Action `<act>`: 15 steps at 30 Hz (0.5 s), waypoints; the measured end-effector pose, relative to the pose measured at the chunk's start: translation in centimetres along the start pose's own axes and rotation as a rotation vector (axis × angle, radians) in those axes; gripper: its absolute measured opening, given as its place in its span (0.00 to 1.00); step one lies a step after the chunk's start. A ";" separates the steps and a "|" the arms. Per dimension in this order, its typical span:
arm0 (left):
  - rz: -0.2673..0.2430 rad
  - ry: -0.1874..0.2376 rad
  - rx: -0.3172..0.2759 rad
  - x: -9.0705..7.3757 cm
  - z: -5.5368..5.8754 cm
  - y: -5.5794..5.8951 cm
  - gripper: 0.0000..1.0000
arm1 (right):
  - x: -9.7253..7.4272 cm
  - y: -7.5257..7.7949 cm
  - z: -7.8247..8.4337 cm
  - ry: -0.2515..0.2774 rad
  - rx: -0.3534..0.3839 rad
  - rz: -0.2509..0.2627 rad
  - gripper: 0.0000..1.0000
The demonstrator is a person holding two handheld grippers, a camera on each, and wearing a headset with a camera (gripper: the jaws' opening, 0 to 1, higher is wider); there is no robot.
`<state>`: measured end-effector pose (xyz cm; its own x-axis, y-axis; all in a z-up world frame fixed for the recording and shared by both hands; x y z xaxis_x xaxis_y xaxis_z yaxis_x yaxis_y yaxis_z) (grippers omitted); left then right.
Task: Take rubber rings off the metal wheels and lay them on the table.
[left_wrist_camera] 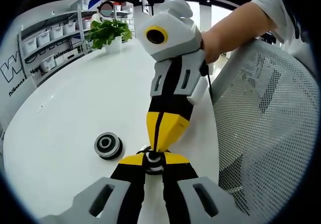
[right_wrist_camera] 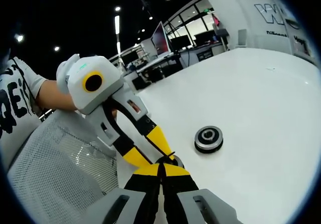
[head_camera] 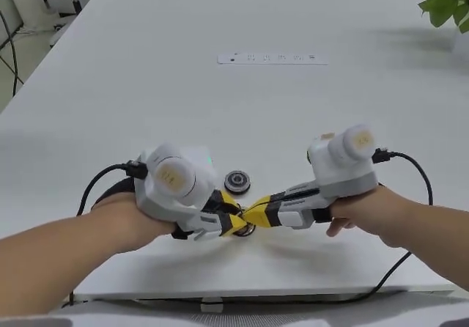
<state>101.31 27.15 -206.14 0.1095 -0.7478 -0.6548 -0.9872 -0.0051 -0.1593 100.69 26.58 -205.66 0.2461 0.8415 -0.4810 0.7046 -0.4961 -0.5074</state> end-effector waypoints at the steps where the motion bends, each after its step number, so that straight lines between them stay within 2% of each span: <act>1: 0.000 0.000 0.000 0.0 0.0 0.0 0.08 | 0.0 0.1 0.0 -0.001 -0.003 0.003 0.00; 15: 0.006 0.023 -0.003 0.0 0.0 -0.1 0.08 | -0.3 0.4 0.1 0.004 -0.009 0.016 0.00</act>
<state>101.39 27.12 -206.16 0.1012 -0.7631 -0.6383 -0.9882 -0.0030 -0.1530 100.80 26.08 -205.81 0.2595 0.8343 -0.4863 0.7069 -0.5072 -0.4930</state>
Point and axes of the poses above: the centre of the closed fingertips' face, and the gripper's own axes: x roughly forward along the fingers, y roughly to its right, z roughly out of its underside, the point moved 1 cm from there along -x, roughly backward along the fingers, and after that the axes turned 8 degrees about x, right-handed, at the moved point
